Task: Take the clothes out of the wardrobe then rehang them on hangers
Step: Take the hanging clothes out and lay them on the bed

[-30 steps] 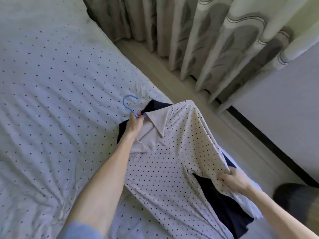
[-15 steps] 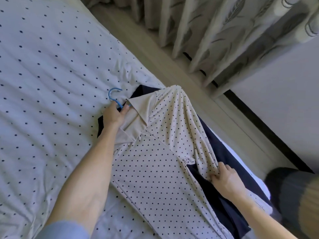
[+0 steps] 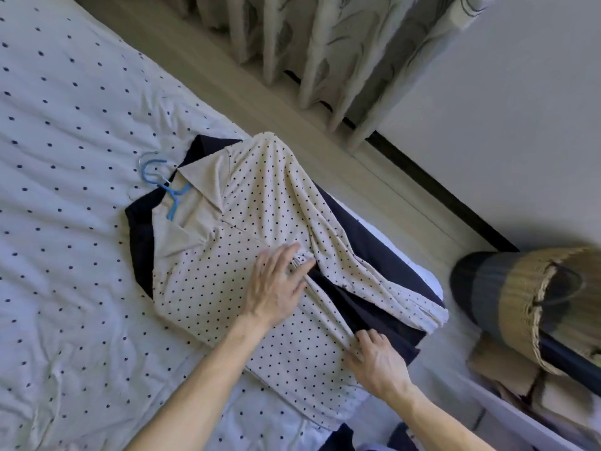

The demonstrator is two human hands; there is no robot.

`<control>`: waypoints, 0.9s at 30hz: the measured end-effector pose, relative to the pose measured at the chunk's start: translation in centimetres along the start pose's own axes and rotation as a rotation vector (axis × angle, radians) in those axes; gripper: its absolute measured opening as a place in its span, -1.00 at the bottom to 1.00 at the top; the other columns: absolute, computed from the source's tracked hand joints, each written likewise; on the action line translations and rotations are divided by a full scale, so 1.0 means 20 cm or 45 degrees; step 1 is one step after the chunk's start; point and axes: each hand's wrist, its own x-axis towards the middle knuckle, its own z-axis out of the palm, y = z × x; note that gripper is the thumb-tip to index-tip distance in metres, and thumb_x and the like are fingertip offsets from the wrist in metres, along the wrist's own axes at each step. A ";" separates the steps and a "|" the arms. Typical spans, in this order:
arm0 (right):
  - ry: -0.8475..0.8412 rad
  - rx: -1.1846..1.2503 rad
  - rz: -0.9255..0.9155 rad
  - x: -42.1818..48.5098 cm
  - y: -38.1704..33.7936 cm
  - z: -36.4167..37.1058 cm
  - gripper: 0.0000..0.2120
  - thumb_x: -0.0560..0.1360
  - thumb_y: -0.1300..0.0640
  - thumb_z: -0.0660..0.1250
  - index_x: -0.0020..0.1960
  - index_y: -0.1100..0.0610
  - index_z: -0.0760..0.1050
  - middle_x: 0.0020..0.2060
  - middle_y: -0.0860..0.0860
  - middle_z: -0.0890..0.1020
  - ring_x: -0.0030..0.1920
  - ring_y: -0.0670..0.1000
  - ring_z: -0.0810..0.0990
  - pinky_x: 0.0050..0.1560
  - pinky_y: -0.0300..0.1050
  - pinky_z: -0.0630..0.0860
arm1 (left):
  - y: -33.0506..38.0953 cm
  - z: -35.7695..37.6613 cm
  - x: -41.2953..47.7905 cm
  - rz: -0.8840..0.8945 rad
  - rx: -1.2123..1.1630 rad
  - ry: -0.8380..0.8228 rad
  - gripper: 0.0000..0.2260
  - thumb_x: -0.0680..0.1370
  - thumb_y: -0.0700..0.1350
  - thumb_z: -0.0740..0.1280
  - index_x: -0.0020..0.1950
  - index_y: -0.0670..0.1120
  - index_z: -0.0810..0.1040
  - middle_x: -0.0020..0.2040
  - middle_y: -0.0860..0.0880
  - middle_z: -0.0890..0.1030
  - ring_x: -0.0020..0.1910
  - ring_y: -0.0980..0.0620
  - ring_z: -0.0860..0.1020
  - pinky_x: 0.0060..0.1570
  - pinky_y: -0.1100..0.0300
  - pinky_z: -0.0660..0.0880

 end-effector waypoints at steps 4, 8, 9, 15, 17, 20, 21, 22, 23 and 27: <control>-0.184 0.067 0.137 -0.07 0.07 0.00 -0.83 0.53 -0.03 0.21 0.02 0.05 0.40 -0.08 -0.03 0.51 0.10 0.10 0.49 -0.17 -0.05 0.46 | 0.20 0.03 0.03 0.115 0.283 -0.657 -0.58 0.50 -0.28 0.35 0.34 -0.01 0.47 0.63 -0.15 0.03 0.61 -0.12 -0.06 0.51 -0.20 -0.22; -0.447 0.308 0.232 -0.09 0.21 -0.12 -0.93 0.47 0.13 0.21 -0.04 0.08 0.38 -0.26 0.00 0.59 -0.25 0.06 0.65 -0.40 -0.11 0.49 | 0.21 -0.03 0.09 -0.029 0.387 -0.609 -0.70 0.55 -0.22 0.32 0.27 -0.03 0.54 0.54 -0.13 0.28 0.57 -0.07 0.14 0.52 -0.16 0.00; -0.418 0.382 0.251 -0.10 0.24 -0.16 -0.93 0.50 0.09 0.18 -0.08 0.07 0.40 -0.24 0.01 0.62 -0.30 0.04 0.63 -0.40 -0.14 0.50 | 0.21 -0.06 0.11 -0.097 0.353 -0.551 -0.72 0.59 -0.16 0.29 0.30 -0.01 0.54 0.51 -0.09 0.34 0.54 -0.04 0.20 0.50 -0.13 0.03; 0.376 0.536 0.257 -0.11 0.40 -0.37 -0.77 0.60 -0.05 0.18 -0.09 0.09 0.43 -0.09 0.07 0.55 -0.16 0.16 0.56 -0.12 0.04 0.57 | 0.25 -0.19 0.21 -0.443 0.259 -0.454 -0.60 0.60 -0.10 0.33 0.44 0.05 0.45 0.51 -0.08 0.34 0.48 -0.05 0.30 0.50 -0.10 0.13; 0.388 0.639 0.296 -0.13 0.43 -0.37 -0.76 0.62 0.00 0.19 0.17 0.13 0.44 0.14 0.16 0.49 0.00 0.21 0.57 -0.01 0.07 0.55 | 0.29 -0.22 0.24 -0.466 0.285 -0.557 -0.48 0.57 -0.16 0.32 0.53 0.05 0.33 0.55 -0.11 0.27 0.50 -0.08 0.28 0.52 -0.15 0.12; 0.244 0.696 0.288 -0.21 0.47 -0.29 -0.57 0.59 0.04 0.21 0.44 0.11 0.33 0.38 0.17 0.40 0.28 0.21 0.49 0.17 0.02 0.49 | 0.41 -0.27 0.26 -0.409 0.269 -0.678 -0.37 0.55 -0.19 0.30 0.59 0.07 0.19 0.57 -0.13 0.21 0.53 -0.10 0.24 0.53 -0.19 0.10; 0.218 0.735 0.290 -0.25 0.48 -0.27 -0.56 0.58 0.04 0.21 0.44 0.09 0.33 0.39 0.16 0.41 0.31 0.18 0.47 0.20 0.00 0.48 | 0.47 -0.29 0.26 -0.374 0.261 -0.707 -0.37 0.55 -0.19 0.28 0.59 0.07 0.17 0.58 -0.11 0.20 0.54 -0.09 0.22 0.54 -0.18 0.08; 0.210 0.772 0.285 -0.30 0.50 -0.26 -0.56 0.57 0.04 0.20 0.44 0.07 0.35 0.39 0.13 0.44 0.33 0.15 0.47 0.23 -0.01 0.47 | 0.53 -0.31 0.27 -0.336 0.256 -0.728 -0.37 0.56 -0.17 0.27 0.60 0.07 0.17 0.58 -0.09 0.20 0.55 -0.08 0.20 0.54 -0.17 0.06; 0.215 0.810 0.272 -0.36 0.52 -0.24 -0.56 0.57 0.03 0.20 0.44 0.05 0.36 0.39 0.10 0.46 0.33 0.12 0.48 0.24 -0.03 0.47 | 0.60 -0.33 0.27 -0.290 0.263 -0.746 -0.39 0.57 -0.14 0.27 0.60 0.06 0.16 0.58 -0.08 0.21 0.55 -0.07 0.20 0.55 -0.16 0.06; 0.360 0.926 0.276 -0.65 0.66 -0.18 -0.62 0.57 -0.02 0.24 0.38 -0.02 0.45 0.33 -0.04 0.55 0.33 0.00 0.48 0.28 -0.13 0.39 | 0.95 -0.40 0.26 -0.084 0.278 -0.808 -0.40 0.60 -0.10 0.26 0.61 0.03 0.13 0.58 -0.07 0.23 0.56 -0.05 0.18 0.55 -0.19 0.01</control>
